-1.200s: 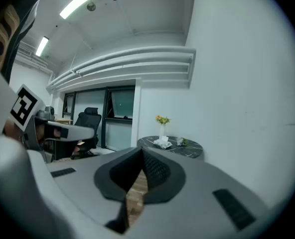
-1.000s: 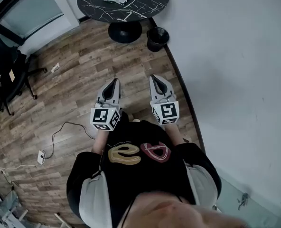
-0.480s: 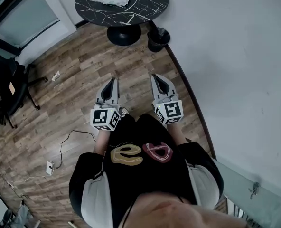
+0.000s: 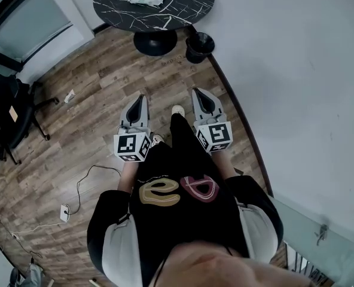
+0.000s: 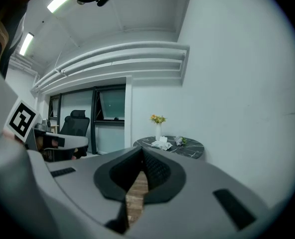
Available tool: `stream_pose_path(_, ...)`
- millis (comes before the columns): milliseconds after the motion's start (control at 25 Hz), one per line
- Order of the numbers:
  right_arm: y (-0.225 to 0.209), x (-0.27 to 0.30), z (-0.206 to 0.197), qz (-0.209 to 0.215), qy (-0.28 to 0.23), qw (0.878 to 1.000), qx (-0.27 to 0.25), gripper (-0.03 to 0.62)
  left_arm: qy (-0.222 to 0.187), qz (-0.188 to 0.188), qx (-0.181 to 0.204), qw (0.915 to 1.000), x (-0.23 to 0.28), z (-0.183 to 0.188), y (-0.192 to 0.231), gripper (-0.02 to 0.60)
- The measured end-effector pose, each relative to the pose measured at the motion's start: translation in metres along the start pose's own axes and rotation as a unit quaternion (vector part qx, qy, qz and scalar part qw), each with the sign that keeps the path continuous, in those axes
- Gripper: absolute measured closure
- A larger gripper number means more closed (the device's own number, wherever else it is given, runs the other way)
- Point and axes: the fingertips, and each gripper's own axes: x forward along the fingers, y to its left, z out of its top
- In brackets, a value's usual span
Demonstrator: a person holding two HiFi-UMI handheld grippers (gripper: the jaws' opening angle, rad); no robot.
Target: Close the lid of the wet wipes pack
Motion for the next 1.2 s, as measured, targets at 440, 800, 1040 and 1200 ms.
stream_pose_path(440, -0.032, 0.089, 0.004, 0.045, -0.005, 0.999, 0.014, 0.583, 0.022, 0.043, 0.040, 0.9980, 0.056, -0.005, 0.028, 0.563)
stream_pose_path(800, -0.087, 0.185, 0.012, 0.090, 0.006, 0.996, 0.008, 0.583, 0.025, 0.095, 0.054, 0.9937, 0.154, 0.018, 0.062, 0.563)
stream_pose_path(1040, -0.135, 0.236, 0.017, 0.105, 0.005, 0.994, 0.012, 0.583, 0.016, 0.113, 0.013, 0.9934, 0.220, 0.024, 0.071, 0.563)
stream_pose_path(1200, -0.162, 0.263, 0.023, 0.123, 0.003, 0.992, 0.008, 0.582, 0.025, 0.131, 0.024, 0.9908, 0.258, 0.023, 0.070, 0.563)
